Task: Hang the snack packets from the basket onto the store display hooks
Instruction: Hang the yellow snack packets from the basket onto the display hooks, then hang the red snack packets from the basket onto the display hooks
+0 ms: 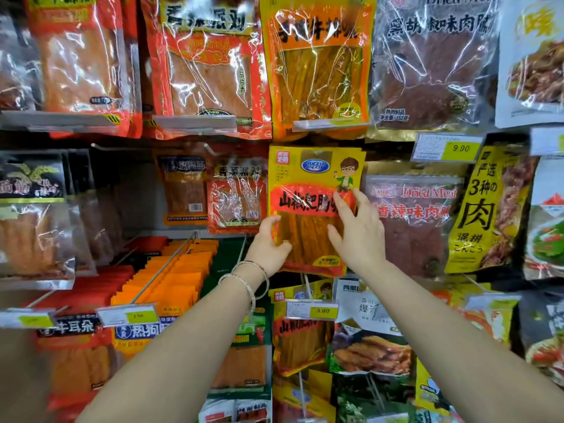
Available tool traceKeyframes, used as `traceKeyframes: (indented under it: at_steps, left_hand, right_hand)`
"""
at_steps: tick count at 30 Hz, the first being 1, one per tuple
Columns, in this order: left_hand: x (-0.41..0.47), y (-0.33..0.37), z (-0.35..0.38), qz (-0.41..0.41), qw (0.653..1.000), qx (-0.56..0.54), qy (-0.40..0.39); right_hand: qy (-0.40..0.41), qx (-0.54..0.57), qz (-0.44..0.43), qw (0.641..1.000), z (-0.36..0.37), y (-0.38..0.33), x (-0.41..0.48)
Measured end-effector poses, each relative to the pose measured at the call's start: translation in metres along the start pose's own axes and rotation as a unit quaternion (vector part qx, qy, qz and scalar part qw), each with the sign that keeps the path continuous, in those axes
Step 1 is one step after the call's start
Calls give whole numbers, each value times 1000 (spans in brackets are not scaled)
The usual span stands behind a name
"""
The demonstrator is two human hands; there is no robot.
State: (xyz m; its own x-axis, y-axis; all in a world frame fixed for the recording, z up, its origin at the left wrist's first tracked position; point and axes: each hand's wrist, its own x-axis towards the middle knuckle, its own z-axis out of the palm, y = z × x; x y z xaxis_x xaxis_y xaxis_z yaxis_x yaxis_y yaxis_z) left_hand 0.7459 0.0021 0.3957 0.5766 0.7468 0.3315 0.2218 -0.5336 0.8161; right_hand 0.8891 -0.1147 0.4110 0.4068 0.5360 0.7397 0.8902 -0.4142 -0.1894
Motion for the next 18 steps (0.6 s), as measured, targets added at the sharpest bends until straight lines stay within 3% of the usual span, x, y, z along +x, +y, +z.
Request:
traceKeyframes:
  at_steps: [5,8,10,14,18]
  left_hand:
    - [-3,-1,8,28,999,8,-34]
    - [-12,-9,7,4,998,46,-34]
    - [-23,-14,6,-2,998,60,-15]
    - [-73,-34,7,60,996,-7,64]
    - [-140,-80,4,96,991,-13,93]
  right_hand:
    - [-56,-37,10,998,0,-3,-3]
    - [-71,-9,17,997,-8,-8,-15]
    - [-61,27,34,997,-13,-12,-31]
    - [-63,155,107,980,-10,-22,-95]
    - [-130,201,188,953,12,-28,-193]
